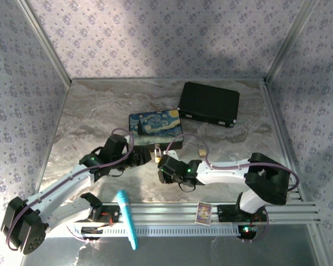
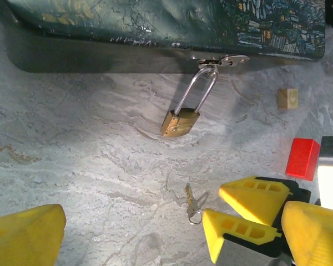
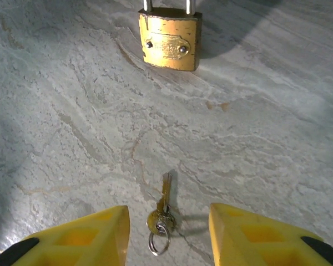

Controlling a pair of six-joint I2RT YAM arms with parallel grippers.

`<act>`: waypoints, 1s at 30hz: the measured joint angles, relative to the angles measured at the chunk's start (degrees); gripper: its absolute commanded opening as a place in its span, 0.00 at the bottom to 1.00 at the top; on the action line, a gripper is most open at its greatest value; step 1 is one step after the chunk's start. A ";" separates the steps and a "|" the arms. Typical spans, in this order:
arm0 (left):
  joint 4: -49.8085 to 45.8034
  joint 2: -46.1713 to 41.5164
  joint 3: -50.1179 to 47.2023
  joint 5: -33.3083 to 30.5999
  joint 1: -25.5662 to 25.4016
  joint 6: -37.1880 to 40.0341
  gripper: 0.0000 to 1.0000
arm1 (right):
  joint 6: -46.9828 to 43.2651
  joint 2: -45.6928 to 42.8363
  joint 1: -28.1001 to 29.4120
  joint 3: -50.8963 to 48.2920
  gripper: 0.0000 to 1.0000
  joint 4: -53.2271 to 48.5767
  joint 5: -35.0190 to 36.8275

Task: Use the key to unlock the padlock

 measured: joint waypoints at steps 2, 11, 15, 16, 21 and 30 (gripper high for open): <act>0.09 0.00 -0.28 -0.26 0.00 -0.04 0.99 | 0.42 1.11 0.24 0.46 0.38 0.22 0.09; 0.35 0.00 -0.44 -0.94 -0.11 -0.44 0.99 | 2.62 3.54 2.49 2.21 0.35 -1.36 1.25; 0.74 0.02 -0.48 -0.96 -0.15 -0.48 0.99 | 3.80 3.98 3.17 2.45 0.35 -2.78 2.05; 0.81 0.02 -0.48 -0.98 -0.15 -0.63 0.99 | 4.11 4.09 3.34 2.45 0.34 -3.06 2.23; 1.09 0.02 -0.57 -1.22 -0.15 -1.29 0.99 | 4.83 4.87 3.58 2.45 0.30 -3.10 2.51; 1.16 0.00 -1.14 -2.25 -0.37 -1.53 0.99 | 5.77 5.88 3.93 3.28 0.15 -4.63 3.98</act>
